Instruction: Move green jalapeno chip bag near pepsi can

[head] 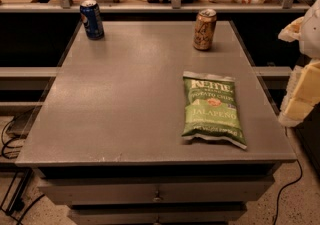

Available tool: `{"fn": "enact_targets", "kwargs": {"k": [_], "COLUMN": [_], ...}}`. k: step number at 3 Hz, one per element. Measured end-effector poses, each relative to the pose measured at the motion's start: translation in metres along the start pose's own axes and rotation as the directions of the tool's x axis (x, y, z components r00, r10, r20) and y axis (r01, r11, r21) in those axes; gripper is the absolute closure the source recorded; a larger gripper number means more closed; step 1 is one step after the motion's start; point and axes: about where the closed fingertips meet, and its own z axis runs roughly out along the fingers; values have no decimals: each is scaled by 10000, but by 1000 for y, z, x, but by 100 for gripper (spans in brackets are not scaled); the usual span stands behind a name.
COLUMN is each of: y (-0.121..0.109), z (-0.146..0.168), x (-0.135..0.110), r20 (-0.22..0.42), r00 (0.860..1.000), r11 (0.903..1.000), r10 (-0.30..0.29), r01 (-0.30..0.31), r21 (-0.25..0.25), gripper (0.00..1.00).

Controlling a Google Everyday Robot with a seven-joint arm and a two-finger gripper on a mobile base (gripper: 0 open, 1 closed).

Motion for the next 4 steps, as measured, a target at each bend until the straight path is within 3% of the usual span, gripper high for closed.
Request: {"fn": "enact_targets", "kwargs": {"k": [1,2,3,4], "y": [0,5,20,28], "z": [1,12,36,63], "x": [-2,-14,-43,-67], "r20": [34,787,1896,2891], "r00": [10000,9965,9771,9488], "r11": [9999,9990,9907,9812], "r10": [-85,-282,-969,-1277], "r01": [85,308,1129,1634], "r21": [65,-321,-758,-1029], "gripper": [0,0,0,0]}}
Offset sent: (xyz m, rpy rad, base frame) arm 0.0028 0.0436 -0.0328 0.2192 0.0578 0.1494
